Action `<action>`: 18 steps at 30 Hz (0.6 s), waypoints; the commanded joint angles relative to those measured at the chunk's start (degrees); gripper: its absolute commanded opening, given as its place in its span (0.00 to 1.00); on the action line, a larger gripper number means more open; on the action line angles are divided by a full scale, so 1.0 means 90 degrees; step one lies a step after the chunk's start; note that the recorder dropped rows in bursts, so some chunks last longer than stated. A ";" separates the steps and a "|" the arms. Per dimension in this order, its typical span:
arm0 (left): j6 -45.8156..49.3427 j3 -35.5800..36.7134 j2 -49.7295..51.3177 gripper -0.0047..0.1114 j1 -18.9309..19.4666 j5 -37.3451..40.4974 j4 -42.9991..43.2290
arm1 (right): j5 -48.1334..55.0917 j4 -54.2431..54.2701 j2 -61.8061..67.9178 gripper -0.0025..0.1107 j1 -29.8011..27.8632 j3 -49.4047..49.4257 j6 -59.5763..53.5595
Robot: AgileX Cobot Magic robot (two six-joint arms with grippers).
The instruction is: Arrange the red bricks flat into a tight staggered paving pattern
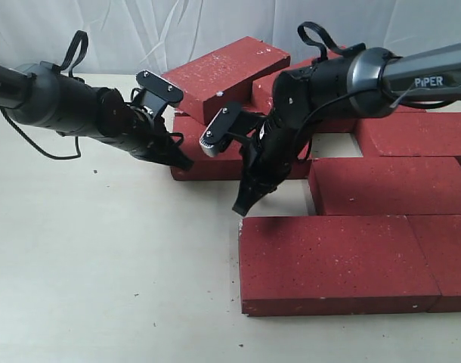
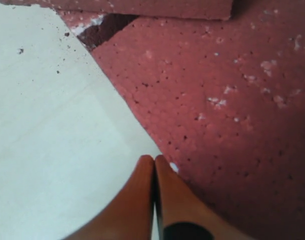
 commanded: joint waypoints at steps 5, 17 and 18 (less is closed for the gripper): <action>0.0016 -0.0067 -0.0061 0.04 -0.0151 0.0176 -0.0002 | 0.0631 -0.0393 -0.0067 0.01 -0.0162 -0.0022 -0.0001; 0.0016 -0.0067 -0.0061 0.04 -0.0151 0.0163 -0.0002 | 0.0191 -0.0250 0.0172 0.01 -0.0521 -0.0022 -0.0047; 0.0016 -0.0067 -0.0061 0.04 -0.0151 0.0163 -0.0002 | 0.0095 -0.0250 0.0172 0.01 -0.0521 -0.0022 -0.0031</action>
